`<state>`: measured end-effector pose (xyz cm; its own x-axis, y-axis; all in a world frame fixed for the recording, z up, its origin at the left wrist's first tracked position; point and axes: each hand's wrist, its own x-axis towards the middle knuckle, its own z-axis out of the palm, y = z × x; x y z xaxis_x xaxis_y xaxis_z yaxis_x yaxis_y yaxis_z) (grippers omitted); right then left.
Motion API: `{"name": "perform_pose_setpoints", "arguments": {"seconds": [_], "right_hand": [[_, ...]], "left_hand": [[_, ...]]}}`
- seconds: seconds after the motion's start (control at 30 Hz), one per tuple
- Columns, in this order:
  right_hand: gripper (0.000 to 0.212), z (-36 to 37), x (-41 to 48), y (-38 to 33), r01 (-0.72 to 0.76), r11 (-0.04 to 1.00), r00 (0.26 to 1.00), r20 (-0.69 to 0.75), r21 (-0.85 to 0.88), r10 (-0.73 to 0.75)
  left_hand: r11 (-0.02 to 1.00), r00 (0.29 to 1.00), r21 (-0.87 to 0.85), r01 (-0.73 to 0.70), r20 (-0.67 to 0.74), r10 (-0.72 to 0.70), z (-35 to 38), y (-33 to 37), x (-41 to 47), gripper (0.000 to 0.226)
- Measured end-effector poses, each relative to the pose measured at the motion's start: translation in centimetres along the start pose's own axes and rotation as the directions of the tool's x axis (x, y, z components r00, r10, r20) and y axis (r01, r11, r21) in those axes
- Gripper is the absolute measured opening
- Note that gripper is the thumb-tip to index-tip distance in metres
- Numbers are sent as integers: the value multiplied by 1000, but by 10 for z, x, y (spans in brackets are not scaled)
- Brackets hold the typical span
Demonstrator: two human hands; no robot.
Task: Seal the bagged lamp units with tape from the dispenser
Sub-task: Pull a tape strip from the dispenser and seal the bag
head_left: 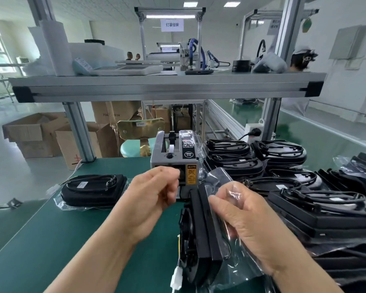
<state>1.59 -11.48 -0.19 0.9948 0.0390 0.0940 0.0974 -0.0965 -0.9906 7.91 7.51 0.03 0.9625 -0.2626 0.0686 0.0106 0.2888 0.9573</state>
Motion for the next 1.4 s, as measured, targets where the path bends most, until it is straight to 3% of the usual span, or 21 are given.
{"name": "perform_pose_setpoints", "arguments": {"seconds": [0.03, 0.1, 0.23, 0.4, 0.63, 1.2, 1.4], "right_hand": [[16, 2, 0, 1, -7, 1000, 1000, 20, 29, 6], [13, 6, 1, 1, -2, 998, 999, 52, 66, -1], [2, 13, -1, 4, -25, 990, 998, 61, 140, 17], [3, 18, -3, 4, -51, 981, 998, 49, 185, 42], [7, 20, -4, 4, -11, 987, 999, 40, 161, 4], [8, 22, -2, 7, 6, 988, 998, 63, 157, -16], [6, 23, -2, 7, 1, 988, 999, 53, 157, -9]], "left_hand": [[995, 992, 98, -30, 124, 17, 3, 9, -17, 20], [959, 971, 271, -87, 239, 21, 11, 19, -41, 17], [873, 984, 483, -69, 176, -20, 17, 20, -51, 13], [801, 989, 595, -68, 145, -24, 12, 17, -43, 16], [744, 988, 661, -100, 153, -2, 6, 13, -39, 19], [730, 990, 669, -139, 113, 85, 5, 5, -43, 17], [702, 995, 710, -59, -17, 101, 2, 1, -45, 41]]}}
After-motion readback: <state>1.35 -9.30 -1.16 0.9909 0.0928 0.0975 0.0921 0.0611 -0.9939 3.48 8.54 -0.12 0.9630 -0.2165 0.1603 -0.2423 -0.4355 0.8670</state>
